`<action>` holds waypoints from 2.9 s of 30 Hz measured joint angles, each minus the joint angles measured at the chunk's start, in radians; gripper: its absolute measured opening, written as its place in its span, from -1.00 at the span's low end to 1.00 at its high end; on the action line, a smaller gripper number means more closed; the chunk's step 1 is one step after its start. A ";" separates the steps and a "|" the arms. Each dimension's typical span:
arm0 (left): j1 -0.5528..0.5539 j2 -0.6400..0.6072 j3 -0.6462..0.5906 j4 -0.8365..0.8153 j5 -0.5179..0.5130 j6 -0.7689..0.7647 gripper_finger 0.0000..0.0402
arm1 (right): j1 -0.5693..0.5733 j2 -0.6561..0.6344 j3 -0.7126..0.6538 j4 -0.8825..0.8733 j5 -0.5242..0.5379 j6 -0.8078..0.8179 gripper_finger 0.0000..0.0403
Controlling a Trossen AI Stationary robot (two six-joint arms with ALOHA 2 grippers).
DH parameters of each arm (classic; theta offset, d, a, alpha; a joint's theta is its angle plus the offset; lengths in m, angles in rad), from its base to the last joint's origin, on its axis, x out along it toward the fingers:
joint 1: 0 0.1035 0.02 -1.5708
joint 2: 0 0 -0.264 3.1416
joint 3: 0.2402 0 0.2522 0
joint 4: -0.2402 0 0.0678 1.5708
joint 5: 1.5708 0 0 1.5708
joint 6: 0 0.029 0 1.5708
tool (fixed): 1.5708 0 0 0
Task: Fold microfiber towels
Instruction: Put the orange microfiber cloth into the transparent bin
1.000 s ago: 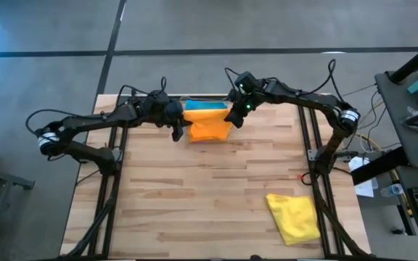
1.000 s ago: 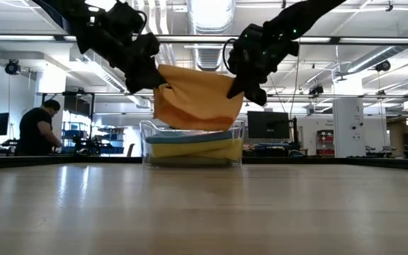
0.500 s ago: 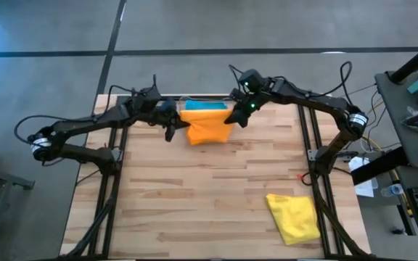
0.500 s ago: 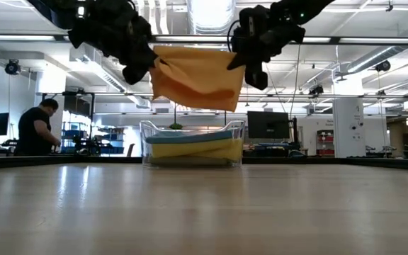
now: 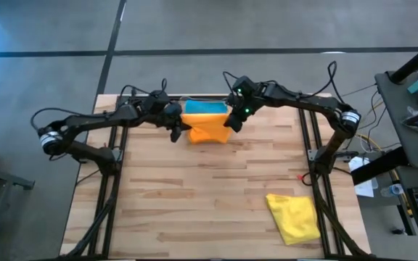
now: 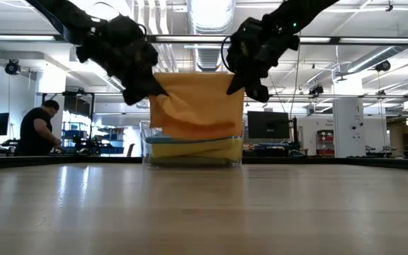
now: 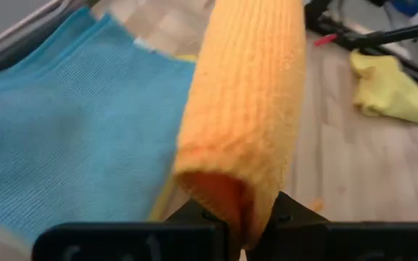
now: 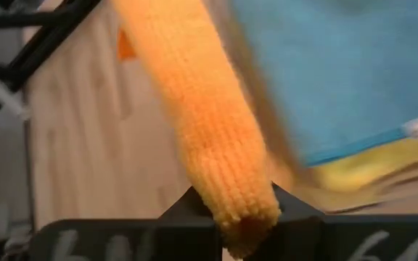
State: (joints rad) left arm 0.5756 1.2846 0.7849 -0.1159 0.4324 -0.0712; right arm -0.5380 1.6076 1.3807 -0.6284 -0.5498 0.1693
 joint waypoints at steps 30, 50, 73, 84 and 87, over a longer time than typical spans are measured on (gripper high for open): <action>0.132 0.130 0.077 -0.002 -0.015 0.062 -1.00 | -0.089 0.070 0.021 0.130 0.036 0.014 -0.96; 0.160 0.266 0.083 0.068 -0.050 0.153 -0.90 | -0.109 0.199 0.022 0.135 0.216 -0.057 -0.95; 0.148 0.127 0.083 0.097 -0.208 0.247 -0.04 | -0.101 0.201 0.099 0.055 0.314 -0.128 -0.12; 0.070 0.159 0.076 0.171 -0.214 0.345 -0.04 | -0.096 0.187 0.102 0.009 0.340 -0.141 -0.07; 0.070 0.166 0.075 0.196 -0.215 0.345 -0.04 | -0.095 0.164 0.102 -0.009 0.345 -0.146 -0.07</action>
State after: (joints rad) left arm 0.6460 1.4509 0.8604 0.0798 0.2177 0.2741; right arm -0.6331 1.7713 1.4826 -0.6375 -0.2050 0.0231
